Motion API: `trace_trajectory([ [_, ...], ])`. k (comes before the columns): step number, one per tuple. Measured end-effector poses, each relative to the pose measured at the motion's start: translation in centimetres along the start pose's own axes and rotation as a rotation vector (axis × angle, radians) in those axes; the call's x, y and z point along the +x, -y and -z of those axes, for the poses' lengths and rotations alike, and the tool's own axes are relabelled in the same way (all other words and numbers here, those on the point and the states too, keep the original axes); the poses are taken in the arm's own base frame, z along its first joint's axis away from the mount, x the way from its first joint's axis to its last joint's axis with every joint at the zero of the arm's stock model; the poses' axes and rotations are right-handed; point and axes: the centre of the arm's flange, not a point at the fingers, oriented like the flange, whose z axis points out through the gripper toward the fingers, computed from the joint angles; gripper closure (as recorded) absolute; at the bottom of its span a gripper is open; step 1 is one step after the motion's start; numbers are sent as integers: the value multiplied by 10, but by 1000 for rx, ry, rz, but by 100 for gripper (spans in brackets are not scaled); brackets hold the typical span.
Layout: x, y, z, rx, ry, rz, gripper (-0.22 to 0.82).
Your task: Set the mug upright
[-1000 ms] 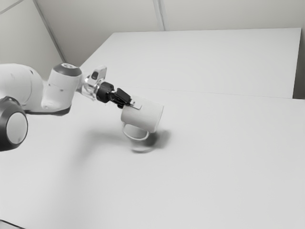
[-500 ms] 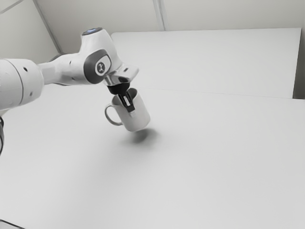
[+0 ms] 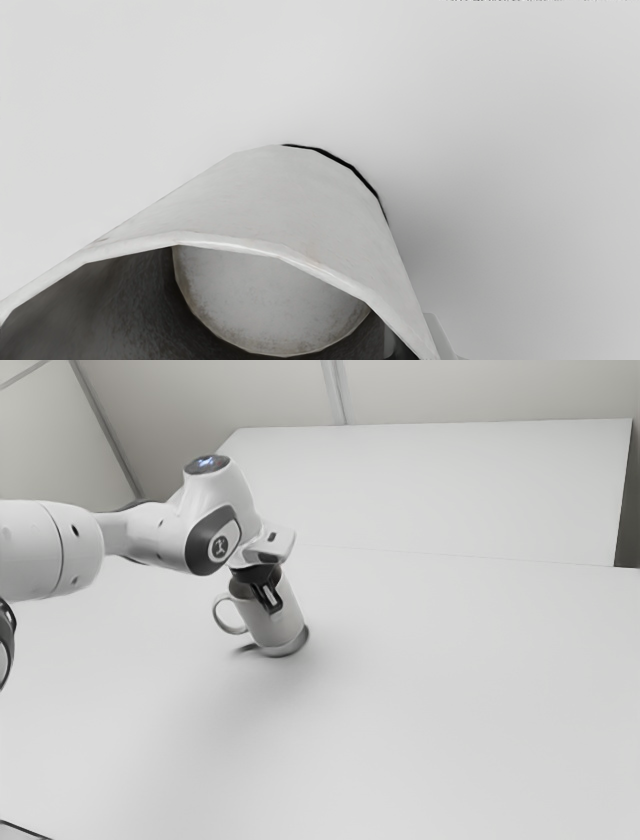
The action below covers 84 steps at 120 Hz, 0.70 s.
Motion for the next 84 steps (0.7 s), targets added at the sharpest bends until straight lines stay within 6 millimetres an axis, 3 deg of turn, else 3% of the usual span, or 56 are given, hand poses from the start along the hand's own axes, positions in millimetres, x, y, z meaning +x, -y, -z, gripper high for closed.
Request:
trace_trajectory([
  [24,-1,0,-2,4,-6,45,72],
  [64,-2,1,-1,6,-13,92,32],
  [84,-1,2,10,13,-31,108,15],
])
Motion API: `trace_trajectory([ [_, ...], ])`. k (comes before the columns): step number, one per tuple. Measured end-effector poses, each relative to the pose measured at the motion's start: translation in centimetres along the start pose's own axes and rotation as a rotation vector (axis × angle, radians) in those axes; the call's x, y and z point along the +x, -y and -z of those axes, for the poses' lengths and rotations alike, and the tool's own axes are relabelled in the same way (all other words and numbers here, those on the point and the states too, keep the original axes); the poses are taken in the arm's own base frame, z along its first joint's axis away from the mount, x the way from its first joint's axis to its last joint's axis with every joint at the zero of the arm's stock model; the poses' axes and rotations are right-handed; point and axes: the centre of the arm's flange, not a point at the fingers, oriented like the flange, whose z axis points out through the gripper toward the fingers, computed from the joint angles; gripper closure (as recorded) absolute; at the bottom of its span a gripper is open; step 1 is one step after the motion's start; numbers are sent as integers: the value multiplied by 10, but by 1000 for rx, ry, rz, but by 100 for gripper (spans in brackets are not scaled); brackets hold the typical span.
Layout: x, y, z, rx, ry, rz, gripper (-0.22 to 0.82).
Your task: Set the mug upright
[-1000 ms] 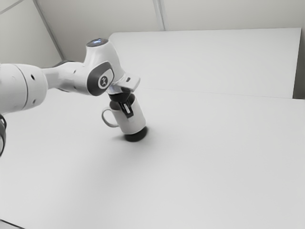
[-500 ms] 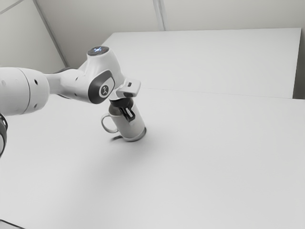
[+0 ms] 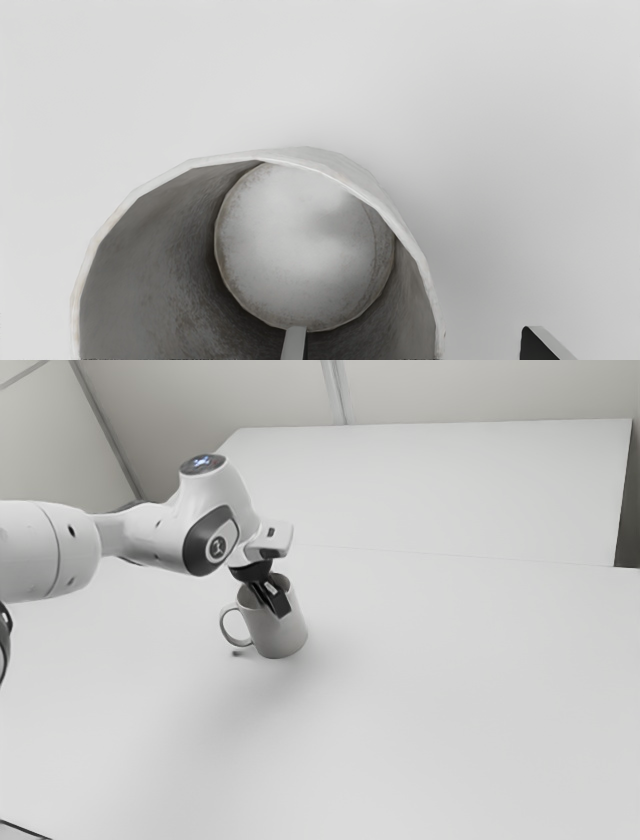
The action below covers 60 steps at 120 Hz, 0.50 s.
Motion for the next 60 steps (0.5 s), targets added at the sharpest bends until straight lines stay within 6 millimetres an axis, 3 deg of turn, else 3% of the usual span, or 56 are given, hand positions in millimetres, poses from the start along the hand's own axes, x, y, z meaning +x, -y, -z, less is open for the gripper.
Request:
trace_trajectory([
  [16,4,3,31,16,-48,12,8],
  [31,32,19,88,28,-104,34,4],
  [41,42,37,115,10,-97,68,3],
  [60,31,54,117,-64,-12,124,1],
])
